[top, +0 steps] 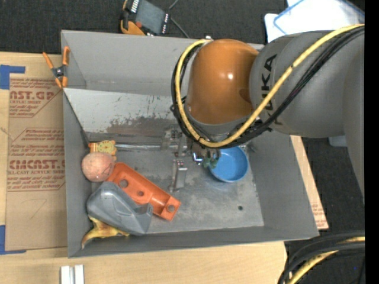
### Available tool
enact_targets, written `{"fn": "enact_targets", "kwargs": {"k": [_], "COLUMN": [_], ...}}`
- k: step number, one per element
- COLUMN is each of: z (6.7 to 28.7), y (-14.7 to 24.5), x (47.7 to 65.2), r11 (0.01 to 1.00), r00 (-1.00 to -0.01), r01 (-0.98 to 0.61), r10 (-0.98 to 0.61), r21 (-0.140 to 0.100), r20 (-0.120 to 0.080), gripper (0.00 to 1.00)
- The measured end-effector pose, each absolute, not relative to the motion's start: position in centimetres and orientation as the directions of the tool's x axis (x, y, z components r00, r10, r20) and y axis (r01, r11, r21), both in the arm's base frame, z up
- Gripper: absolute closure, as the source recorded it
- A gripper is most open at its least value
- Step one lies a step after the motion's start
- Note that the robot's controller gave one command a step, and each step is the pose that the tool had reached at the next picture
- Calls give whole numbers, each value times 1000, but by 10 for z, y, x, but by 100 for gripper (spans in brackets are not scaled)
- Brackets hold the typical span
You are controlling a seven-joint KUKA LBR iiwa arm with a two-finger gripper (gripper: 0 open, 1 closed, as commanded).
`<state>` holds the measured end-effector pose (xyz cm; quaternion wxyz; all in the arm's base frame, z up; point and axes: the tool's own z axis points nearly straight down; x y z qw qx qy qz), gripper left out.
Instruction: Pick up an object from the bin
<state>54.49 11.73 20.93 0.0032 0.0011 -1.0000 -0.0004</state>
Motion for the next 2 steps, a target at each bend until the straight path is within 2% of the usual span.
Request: {"fn": "enact_targets", "kwargs": {"k": [1,2], "z": [213,79], "y": [117,115], "x": [547,522], "r11": [1000,996], "r00": [-1000,-996], "r01": [0,84], "r10": [0,84], "r21": [2,4], "r20": [-2,-2], "gripper": [0,0]}}
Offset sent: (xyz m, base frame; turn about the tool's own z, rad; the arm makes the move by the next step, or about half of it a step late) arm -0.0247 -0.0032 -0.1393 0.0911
